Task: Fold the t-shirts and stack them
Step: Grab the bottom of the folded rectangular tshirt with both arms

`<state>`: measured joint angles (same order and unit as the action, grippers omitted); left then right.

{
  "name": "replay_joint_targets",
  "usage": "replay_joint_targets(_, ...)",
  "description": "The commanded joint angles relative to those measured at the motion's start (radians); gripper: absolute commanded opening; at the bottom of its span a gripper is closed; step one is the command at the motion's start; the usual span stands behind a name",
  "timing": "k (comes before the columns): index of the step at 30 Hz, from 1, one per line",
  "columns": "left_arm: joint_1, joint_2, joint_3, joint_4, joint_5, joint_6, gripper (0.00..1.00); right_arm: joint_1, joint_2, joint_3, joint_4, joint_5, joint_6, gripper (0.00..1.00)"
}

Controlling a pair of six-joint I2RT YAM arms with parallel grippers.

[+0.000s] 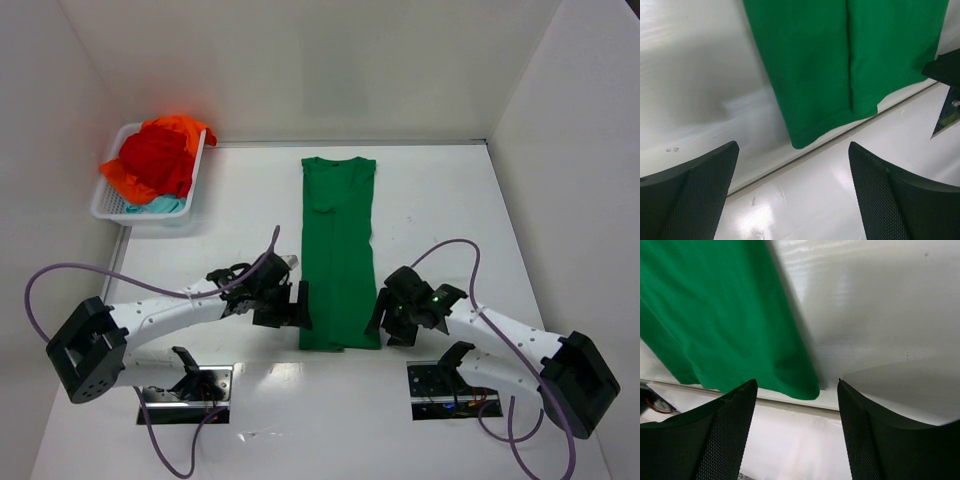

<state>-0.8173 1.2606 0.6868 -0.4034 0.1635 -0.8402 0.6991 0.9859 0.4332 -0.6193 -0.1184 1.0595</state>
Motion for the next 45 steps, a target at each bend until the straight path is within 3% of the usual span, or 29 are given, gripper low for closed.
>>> replay_joint_targets(1,-0.032,0.017,0.023,-0.015,0.036,-0.005,0.97,0.042,0.028,-0.008,0.047,-0.026,0.016,0.71)
replay_joint_targets(8,-0.071,0.037,0.023,-0.034,0.036,-0.028,0.97,0.076,0.077,0.001,0.067,-0.026,0.016,0.67)
replay_joint_targets(17,-0.098,0.06,0.022,-0.025,0.025,-0.069,0.96,0.076,0.096,0.001,0.087,-0.017,0.016,0.44)
replay_joint_targets(26,-0.137,0.071,-0.007,0.011,-0.022,-0.23,0.91,0.076,0.065,-0.008,0.098,-0.006,0.036,0.27)
replay_joint_targets(38,-0.171,0.143,-0.016,0.011,-0.117,-0.424,0.8,0.076,0.019,-0.027,0.107,-0.006,0.045,0.26)
replay_joint_targets(45,-0.18,0.172,-0.016,0.002,-0.117,-0.445,0.7,0.076,0.019,-0.036,0.116,-0.015,0.045,0.26)
